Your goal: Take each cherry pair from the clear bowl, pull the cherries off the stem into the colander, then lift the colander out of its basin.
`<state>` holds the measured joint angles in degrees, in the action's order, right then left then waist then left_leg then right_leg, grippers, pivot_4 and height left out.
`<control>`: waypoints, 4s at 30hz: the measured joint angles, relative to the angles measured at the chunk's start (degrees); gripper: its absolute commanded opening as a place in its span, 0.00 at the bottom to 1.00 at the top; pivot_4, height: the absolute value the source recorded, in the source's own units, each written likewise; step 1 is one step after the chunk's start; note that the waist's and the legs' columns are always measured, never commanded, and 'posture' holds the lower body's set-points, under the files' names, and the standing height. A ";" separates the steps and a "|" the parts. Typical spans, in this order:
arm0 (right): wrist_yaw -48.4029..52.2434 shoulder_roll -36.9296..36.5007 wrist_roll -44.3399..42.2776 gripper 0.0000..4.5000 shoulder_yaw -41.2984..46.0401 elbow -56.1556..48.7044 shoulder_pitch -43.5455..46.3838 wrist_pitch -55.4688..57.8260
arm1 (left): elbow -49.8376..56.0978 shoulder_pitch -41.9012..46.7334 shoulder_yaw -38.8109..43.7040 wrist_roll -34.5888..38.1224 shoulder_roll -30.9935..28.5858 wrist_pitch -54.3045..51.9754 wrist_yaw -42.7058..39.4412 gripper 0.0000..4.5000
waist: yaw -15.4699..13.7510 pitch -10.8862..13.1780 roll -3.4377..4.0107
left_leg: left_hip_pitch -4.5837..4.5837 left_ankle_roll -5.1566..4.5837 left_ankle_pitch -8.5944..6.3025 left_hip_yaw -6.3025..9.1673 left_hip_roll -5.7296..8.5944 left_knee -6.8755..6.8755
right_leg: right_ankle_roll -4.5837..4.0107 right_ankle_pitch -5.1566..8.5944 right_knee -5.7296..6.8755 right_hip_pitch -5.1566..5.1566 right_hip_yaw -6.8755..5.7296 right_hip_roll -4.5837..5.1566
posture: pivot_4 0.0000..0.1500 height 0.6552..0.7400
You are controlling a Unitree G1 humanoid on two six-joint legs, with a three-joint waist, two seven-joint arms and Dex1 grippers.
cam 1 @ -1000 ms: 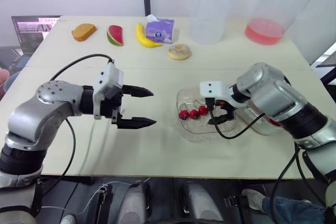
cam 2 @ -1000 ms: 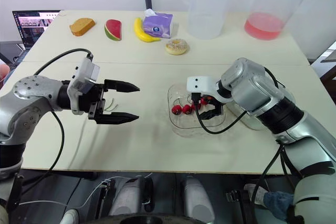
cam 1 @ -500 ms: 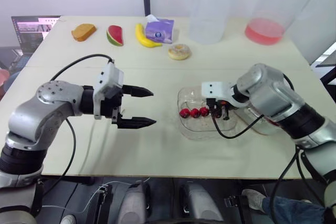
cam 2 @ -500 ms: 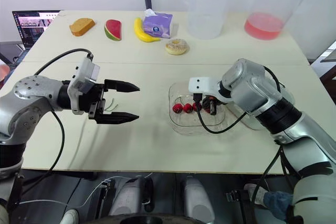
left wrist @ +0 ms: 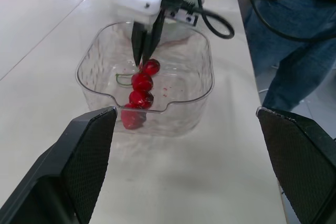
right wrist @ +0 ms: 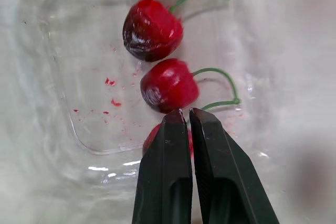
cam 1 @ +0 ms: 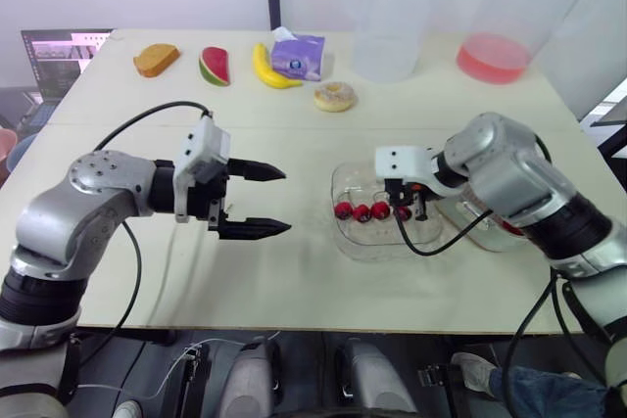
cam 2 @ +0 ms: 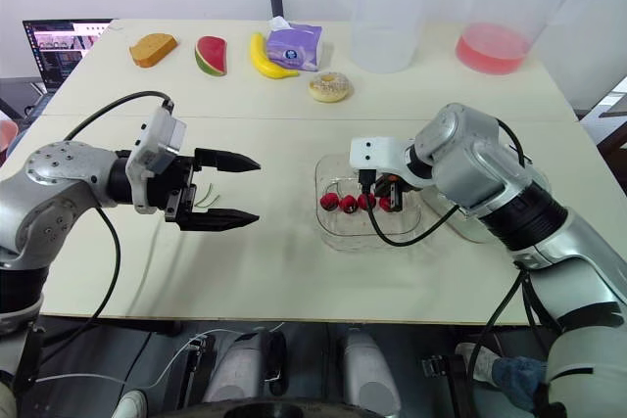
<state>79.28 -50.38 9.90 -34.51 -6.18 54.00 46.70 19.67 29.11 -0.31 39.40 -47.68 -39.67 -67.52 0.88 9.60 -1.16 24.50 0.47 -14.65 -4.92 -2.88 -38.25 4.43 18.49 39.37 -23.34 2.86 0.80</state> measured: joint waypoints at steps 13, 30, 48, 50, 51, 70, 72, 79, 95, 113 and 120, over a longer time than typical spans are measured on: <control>3.20 -2.37 1.01 0.43 -1.55 -3.52 -0.01 -0.29 | -0.47 0.07 -0.10 -0.01 0.38 0.00 -0.01 1.00 | 0.03 0.00 0.00 | 0.00 0.00 0.00 -0.01 0.00 -0.01 | 0.00 0.00 0.00 0.00 0.00 0.00 | 1.00 1.00; 5.34 -0.45 5.71 0.99 -5.49 0.58 0.00 -2.47 | 0.18 -0.14 -0.73 0.09 0.88 -0.35 1.29 1.00 | 0.05 0.00 0.00 | 0.00 0.01 0.00 0.00 0.00 -0.01 | 0.00 0.00 0.01 -0.01 0.00 -0.01 | 1.00 1.00; 4.98 -0.07 6.61 0.35 -5.51 2.98 -0.02 -1.64 | 0.84 -0.21 -0.72 0.95 0.88 -1.79 1.72 1.00 | 0.02 0.00 0.00 | 0.00 0.01 0.00 0.00 0.01 -0.02 | 0.00 0.00 0.01 0.00 0.00 0.00 | 1.00 1.00; 4.94 0.05 6.78 0.16 -5.51 3.05 -0.10 -1.67 | 0.84 -0.21 -0.72 1.16 0.88 -2.20 1.73 1.00 | 0.04 0.00 0.00 | 0.00 0.01 0.00 0.00 0.01 -0.02 | 0.00 0.00 0.02 0.00 0.00 -0.01 | 1.00 1.00; 4.94 0.22 6.79 0.10 -5.51 3.05 -0.19 -1.66 | 0.85 -0.21 -0.72 1.20 0.87 -2.24 1.73 1.00 | 0.04 0.00 0.00 | 0.00 0.01 0.00 0.00 0.00 -0.02 | 0.00 0.00 0.02 0.00 0.00 -0.01 | 1.00 1.00; 6.48 -3.84 0.06 0.00 6.72 -10.93 1.61 6.53 | 0.48 0.81 -0.73 1.22 1.08 -2.29 1.69 1.00 | -0.04 0.00 0.00 | -0.01 0.01 0.00 0.01 0.01 -0.02 | 0.00 0.00 0.02 0.01 0.00 0.01 | 1.00 1.00; 4.49 -3.89 -1.12 0.00 9.44 -13.62 0.97 6.73 | -0.25 2.26 -0.72 1.45 2.12 -2.67 2.04 1.00 | -0.04 0.00 0.00 | -0.01 0.01 0.01 0.02 0.01 -0.02 | 0.00 0.00 0.02 0.02 0.01 0.01 | 1.00 1.00; -4.78 -2.52 -4.58 0.00 18.31 -21.35 -8.52 -5.63 | -5.16 9.62 -0.41 4.12 6.59 -5.87 5.38 1.00 | -0.22 0.00 -0.01 | 0.00 0.01 0.01 0.06 0.04 -0.03 | 0.01 0.00 -0.01 0.08 0.02 0.01 | 1.00 1.00; -13.10 -2.75 -2.19 0.00 20.43 -23.36 -19.42 -40.34 | -20.70 20.34 -8.69 -3.36 16.95 -6.17 4.90 1.00 | -0.14 -0.01 0.00 | -0.05 0.19 0.11 0.05 0.03 -0.08 | 0.02 0.00 0.03 0.11 0.01 -0.06 | 1.00 1.00; -10.78 -2.88 0.52 0.00 19.15 -20.47 -17.88 -43.88 | -19.40 23.60 -9.75 -2.72 21.17 -17.26 10.15 1.00 | -0.09 -0.01 0.01 | -0.07 0.45 0.26 0.07 0.02 -0.08 | 0.02 0.00 0.06 0.12 0.06 -0.04 | 1.00 1.00; -10.45 -2.51 0.56 0.00 19.10 -20.46 -17.84 -43.30 | -18.89 23.59 -9.93 -2.73 21.76 -17.76 10.80 0.34 | -0.09 -0.01 0.01 | -0.06 0.46 0.27 0.08 0.02 -0.08 | 0.02 0.00 0.06 0.12 0.05 -0.04 | 1.00 1.00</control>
<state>68.83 -52.89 10.45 -15.41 -26.65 36.16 3.40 0.78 52.70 -10.23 36.67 -25.92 -57.43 -56.72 0.79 9.59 -1.15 24.43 0.93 -14.38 -4.84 -2.87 -38.33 4.44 18.49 39.43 -23.22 2.92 0.76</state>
